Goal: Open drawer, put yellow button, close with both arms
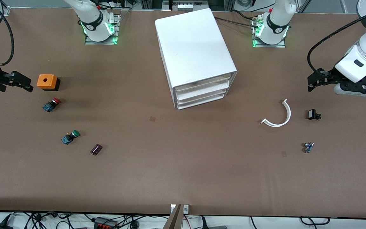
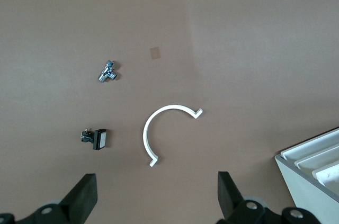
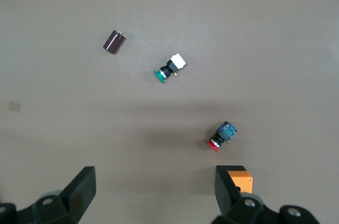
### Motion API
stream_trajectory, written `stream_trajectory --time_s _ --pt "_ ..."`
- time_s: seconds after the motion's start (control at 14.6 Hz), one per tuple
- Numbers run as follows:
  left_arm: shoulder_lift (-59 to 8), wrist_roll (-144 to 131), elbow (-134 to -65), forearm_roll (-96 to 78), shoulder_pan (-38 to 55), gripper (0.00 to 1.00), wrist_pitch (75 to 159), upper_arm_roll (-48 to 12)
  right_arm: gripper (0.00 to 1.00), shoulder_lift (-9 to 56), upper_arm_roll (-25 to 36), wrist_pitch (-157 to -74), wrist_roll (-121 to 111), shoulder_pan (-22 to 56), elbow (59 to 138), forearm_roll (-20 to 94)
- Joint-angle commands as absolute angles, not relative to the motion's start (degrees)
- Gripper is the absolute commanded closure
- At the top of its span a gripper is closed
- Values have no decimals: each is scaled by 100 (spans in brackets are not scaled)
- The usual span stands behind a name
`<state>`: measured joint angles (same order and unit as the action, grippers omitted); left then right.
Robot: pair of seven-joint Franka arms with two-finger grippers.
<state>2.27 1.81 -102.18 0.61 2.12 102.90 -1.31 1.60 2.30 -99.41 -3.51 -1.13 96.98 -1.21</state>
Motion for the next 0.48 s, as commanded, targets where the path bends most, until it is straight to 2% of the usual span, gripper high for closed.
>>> stream_trajectory --time_s 0.0,0.41 --pt "316 343 -10283 -18 220 0 10196 -105 0 -26 167 -9896 -457 -185 9844 -158" --pt "290 343 -10072 17 281 0 10002 -149 0 -18 167 -9905 -457 -185 9844 -158"
